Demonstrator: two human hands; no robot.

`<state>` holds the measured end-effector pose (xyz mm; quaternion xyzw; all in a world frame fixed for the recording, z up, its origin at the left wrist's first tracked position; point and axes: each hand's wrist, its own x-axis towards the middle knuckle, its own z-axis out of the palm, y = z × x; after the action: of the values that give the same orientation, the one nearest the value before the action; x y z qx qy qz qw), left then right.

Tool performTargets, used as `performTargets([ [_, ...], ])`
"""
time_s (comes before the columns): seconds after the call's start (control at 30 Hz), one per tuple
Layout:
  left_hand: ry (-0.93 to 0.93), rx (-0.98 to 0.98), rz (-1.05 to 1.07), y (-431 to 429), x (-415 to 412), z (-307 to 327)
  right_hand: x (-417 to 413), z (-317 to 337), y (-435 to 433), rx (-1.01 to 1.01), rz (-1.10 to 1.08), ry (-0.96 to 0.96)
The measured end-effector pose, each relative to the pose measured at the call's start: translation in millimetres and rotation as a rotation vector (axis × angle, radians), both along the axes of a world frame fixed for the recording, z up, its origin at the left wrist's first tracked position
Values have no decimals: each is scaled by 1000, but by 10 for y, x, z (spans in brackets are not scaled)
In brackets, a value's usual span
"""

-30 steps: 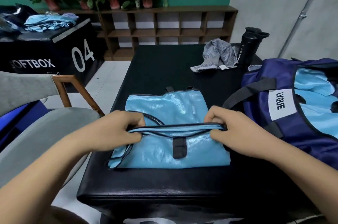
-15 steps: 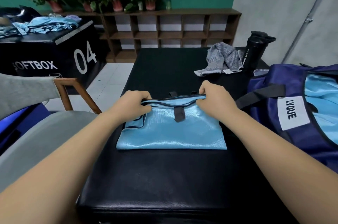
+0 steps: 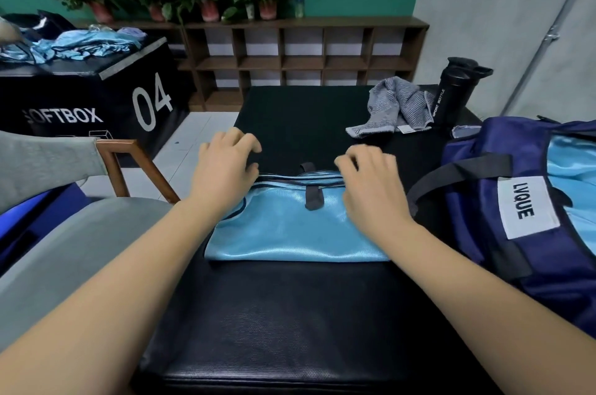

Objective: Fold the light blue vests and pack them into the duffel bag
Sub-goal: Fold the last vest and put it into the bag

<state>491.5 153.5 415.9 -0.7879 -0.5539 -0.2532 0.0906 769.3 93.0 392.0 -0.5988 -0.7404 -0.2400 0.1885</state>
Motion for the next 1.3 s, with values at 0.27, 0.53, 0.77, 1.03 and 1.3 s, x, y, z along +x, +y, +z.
performTargets([
  [0.27, 42, -282, -303, -603, 469, -247, -159, -430, -194, -66, 146, 73],
  [0.53, -23, -429, -292, -509, 349, -448, -149, -495, -214, -99, 29, 74],
  [0.77, 90, -571, -174, -398, 149, -345, -114, -528, -154, -347, -114, 78],
  [1.03, 4, -693, -172, -272, 2, -281, -94, -437, -142, -532, -109, 184],
  [1.3, -26, -487, -104, 65, -170, -355, -408, -335, -116, -266, 291, 90],
])
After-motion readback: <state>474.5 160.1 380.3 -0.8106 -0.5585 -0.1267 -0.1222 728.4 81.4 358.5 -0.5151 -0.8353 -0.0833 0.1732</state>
